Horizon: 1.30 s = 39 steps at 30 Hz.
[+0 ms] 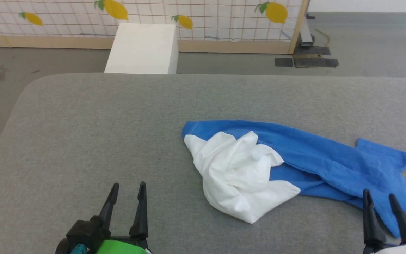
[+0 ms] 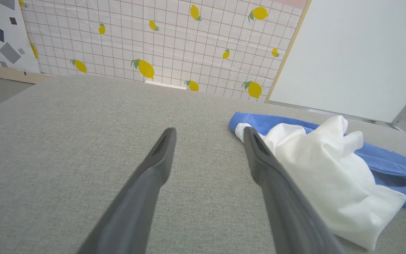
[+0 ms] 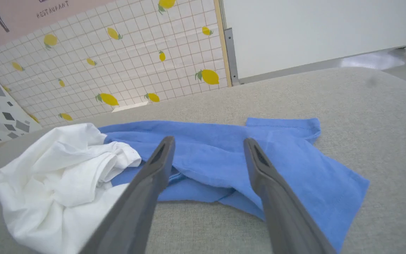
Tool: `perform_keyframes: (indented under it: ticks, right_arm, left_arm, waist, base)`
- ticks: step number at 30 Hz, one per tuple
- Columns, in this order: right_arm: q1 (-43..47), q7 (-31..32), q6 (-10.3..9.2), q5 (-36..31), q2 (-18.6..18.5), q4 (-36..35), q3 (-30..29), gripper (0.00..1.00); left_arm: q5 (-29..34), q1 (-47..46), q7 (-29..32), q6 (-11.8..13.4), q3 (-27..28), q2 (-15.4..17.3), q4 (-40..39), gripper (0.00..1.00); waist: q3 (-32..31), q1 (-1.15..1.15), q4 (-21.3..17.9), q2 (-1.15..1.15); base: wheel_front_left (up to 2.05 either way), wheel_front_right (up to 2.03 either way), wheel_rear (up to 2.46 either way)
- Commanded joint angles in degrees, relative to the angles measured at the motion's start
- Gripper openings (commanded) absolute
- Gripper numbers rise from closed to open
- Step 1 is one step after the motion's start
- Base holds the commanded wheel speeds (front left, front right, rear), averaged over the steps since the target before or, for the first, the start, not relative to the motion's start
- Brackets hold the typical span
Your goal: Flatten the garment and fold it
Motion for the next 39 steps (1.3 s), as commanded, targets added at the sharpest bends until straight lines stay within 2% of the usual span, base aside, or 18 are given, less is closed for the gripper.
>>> perform_keyframes:
  ticks: [1, 5, 7, 9, 12, 15, 18, 23, 27, 33, 39]
  right_arm:
    - [0.3, -1.8, -0.08, 1.3, 0.1, 1.4, 0.4, 1.00]
    - [-1.4, -5.0, -0.08, 2.5, 0.1, 4.5, 2.1, 1.00]
    - [-2.5, -5.8, -0.08, 2.9, 0.1, 5.5, 2.5, 1.00]
    - [-3.6, -6.4, -0.08, 3.2, 0.1, 6.4, 2.6, 1.00]
    - [-4.8, -7.2, -0.08, 3.9, 0.1, 7.5, 3.0, 1.00]
    - [-5.9, -7.7, -0.08, 4.4, 0.1, 8.7, 3.6, 1.00]
    - [-7.3, -8.2, -0.08, 4.9, 0.1, 9.4, 4.3, 1.00]
    - [-10.4, -8.8, -0.08, 5.5, 0.1, 10.7, 6.2, 1.00]
    - [-12.8, -9.0, -0.08, 6.2, 0.1, 11.8, 7.8, 1.00]
    - [-15.4, -9.4, -0.08, 7.0, 0.1, 13.2, 9.1, 1.00]
    - [-17.4, -9.6, -0.08, 7.5, 0.1, 13.2, 9.2, 1.00]
  left_arm:
    - [0.8, 0.1, -0.2, -0.5, 0.3, -0.1, -0.8, 1.00]
    - [2.5, -4.1, 0.3, -1.9, -1.1, 2.1, -1.0, 1.00]
    - [2.9, -8.1, 2.8, -2.6, -2.2, 3.8, -1.6, 1.00]
    - [2.9, -13.2, 7.2, -3.2, -4.2, 5.8, -2.3, 1.00]
    - [0.6, -21.9, 16.9, -3.8, -8.0, 8.9, -2.4, 1.00]
    - [-4.0, -31.3, 26.7, -3.9, -13.4, 12.2, -2.5, 1.00]
    - [-8.7, -40.5, 33.9, -4.0, -19.8, 16.0, -1.9, 1.00]
    - [-20.4, -53.8, 44.0, -4.0, -27.2, 18.2, 3.0, 1.00]
    - [-25.5, -61.5, 50.3, -4.0, -32.6, 20.2, 8.4, 1.00]
    - [-29.5, -67.0, 55.6, -4.0, -36.8, 21.1, 15.0, 1.00]
    - [-31.7, -69.1, 58.5, -4.0, -41.3, 21.8, 18.2, 1.00]
  waist:
    - [0.9, 0.00, -1.7, 0.00]
    - [2.4, 0.00, -3.8, 0.00]
    - [3.4, 0.00, -4.6, 0.00]
    - [4.5, 0.00, -5.1, 0.00]
    - [6.6, 0.00, -5.8, 0.00]
    - [8.7, 0.00, -6.2, 0.00]
    - [10.8, 0.00, -6.7, 0.00]
    - [14.9, 0.00, -8.5, 0.00]
    - [18.0, 0.00, -10.5, 0.00]
    - [22.7, 0.00, -13.6, 0.00]
    - [25.5, 0.00, -15.5, 0.00]
  base:
    - [0.00, 0.00, 0.00]
    - [0.00, 0.00, 0.00]
    - [0.00, 0.00, 0.00]
    - [0.00, 0.00, 0.00]
    - [0.00, 0.00, 0.00]
    - [0.00, 0.00, 0.00]
    - [0.00, 0.00, 0.00]
    - [0.00, 0.00, 0.00]
    - [0.00, 0.00, 0.00]
    - [0.00, 0.00, 0.00]
    - [0.00, 0.00, 0.00]
